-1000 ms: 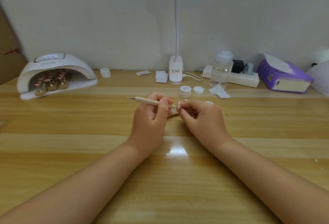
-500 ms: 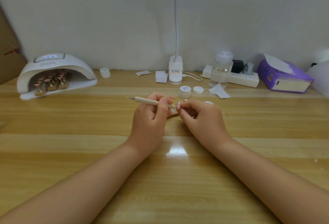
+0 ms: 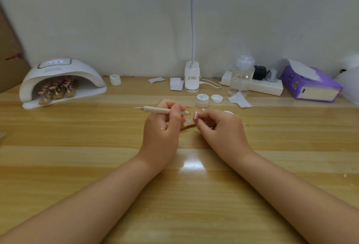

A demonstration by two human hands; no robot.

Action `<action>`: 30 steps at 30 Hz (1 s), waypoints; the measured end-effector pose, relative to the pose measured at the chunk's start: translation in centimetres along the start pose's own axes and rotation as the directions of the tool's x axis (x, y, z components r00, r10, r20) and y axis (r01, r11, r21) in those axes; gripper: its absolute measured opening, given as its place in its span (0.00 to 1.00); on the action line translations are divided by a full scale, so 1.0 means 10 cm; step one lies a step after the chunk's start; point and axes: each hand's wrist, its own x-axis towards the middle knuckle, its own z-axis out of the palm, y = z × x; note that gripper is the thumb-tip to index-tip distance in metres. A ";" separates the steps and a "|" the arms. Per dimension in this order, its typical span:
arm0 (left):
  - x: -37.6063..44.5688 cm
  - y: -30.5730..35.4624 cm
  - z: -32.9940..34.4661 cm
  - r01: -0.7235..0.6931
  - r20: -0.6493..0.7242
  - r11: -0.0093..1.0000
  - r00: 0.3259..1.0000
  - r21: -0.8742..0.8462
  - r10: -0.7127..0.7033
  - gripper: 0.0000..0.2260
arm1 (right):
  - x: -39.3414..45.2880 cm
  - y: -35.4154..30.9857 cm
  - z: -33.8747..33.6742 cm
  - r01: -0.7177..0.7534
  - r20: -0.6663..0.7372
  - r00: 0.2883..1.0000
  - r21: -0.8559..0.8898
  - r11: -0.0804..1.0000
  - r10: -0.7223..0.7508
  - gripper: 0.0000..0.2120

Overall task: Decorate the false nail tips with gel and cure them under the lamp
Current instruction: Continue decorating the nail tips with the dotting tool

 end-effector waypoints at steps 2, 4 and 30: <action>0.01 0.00 0.00 -0.006 -0.019 1.000 1.000 -0.006 0.006 0.09 | 0.00 0.00 0.00 0.001 -0.003 1.000 -0.002 1.000 -0.001 0.03; 0.01 0.00 -0.01 -0.009 -0.034 1.000 0.999 -0.008 0.009 0.09 | 0.00 0.00 0.00 0.006 -0.007 1.000 -0.002 1.000 -0.006 0.03; 0.02 -0.02 0.01 0.035 -0.095 0.998 0.995 -0.058 -0.041 0.07 | 0.17 -0.08 -0.08 -0.082 0.137 0.986 -0.116 0.990 0.098 0.05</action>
